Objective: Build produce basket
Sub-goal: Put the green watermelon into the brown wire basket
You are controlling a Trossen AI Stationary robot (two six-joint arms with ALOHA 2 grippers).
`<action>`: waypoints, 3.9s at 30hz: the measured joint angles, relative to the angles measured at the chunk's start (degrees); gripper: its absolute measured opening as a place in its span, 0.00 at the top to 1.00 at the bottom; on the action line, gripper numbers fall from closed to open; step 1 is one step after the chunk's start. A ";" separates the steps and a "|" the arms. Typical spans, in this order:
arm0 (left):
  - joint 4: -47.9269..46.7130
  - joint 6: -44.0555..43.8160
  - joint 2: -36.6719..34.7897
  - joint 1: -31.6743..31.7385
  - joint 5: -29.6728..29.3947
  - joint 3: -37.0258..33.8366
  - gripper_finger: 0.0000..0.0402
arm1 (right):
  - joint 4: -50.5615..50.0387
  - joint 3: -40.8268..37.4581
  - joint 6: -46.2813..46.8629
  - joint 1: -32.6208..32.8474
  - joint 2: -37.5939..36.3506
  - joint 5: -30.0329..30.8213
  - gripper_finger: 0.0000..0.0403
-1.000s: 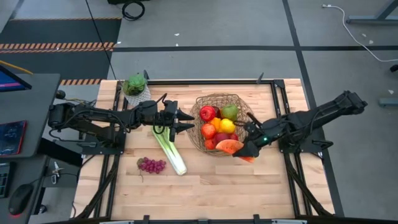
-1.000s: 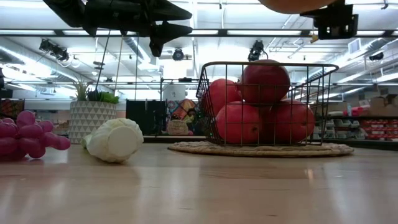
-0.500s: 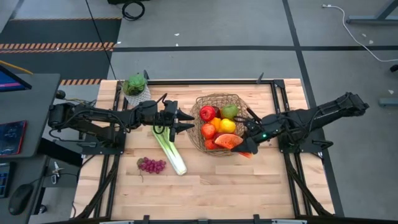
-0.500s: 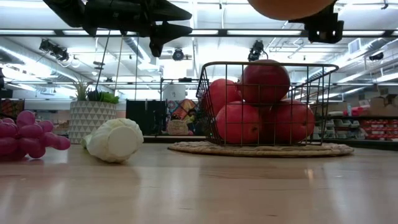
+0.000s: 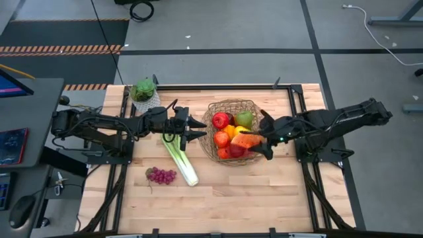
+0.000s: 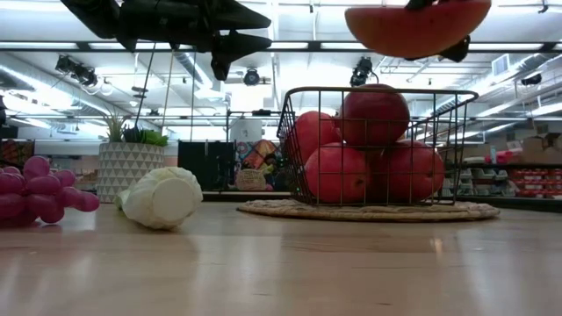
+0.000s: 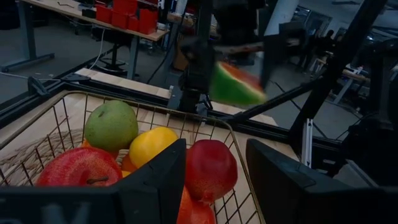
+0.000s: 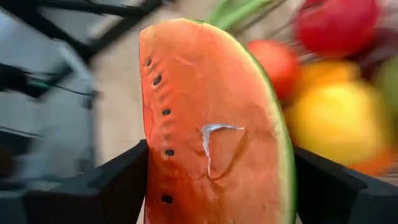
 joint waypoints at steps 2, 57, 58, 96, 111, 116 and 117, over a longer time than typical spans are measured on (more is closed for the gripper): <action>-0.12 0.65 0.00 0.00 -0.01 0.00 0.57 | -5.23 2.91 -2.87 0.07 1.01 3.47 0.17; -0.12 3.96 0.00 0.02 0.02 0.00 0.57 | -19.27 24.44 -56.32 4.32 29.71 48.82 0.17; -0.08 3.96 -0.01 0.00 0.03 0.00 0.57 | -19.41 24.44 -57.07 4.79 29.56 49.81 0.17; 0.07 3.96 0.00 0.00 0.03 0.00 0.57 | -19.92 24.35 -65.19 14.38 29.01 60.17 0.17; 0.07 4.00 0.00 0.00 0.01 0.00 0.57 | -20.42 24.35 -65.13 14.27 29.01 52.70 0.17; 0.07 3.97 0.00 0.01 0.03 0.00 0.57 | -20.42 24.35 -65.11 14.27 29.01 52.64 0.17; 0.07 3.96 0.00 0.02 0.02 0.00 0.57 | -20.42 24.35 -65.08 14.27 29.01 52.64 0.17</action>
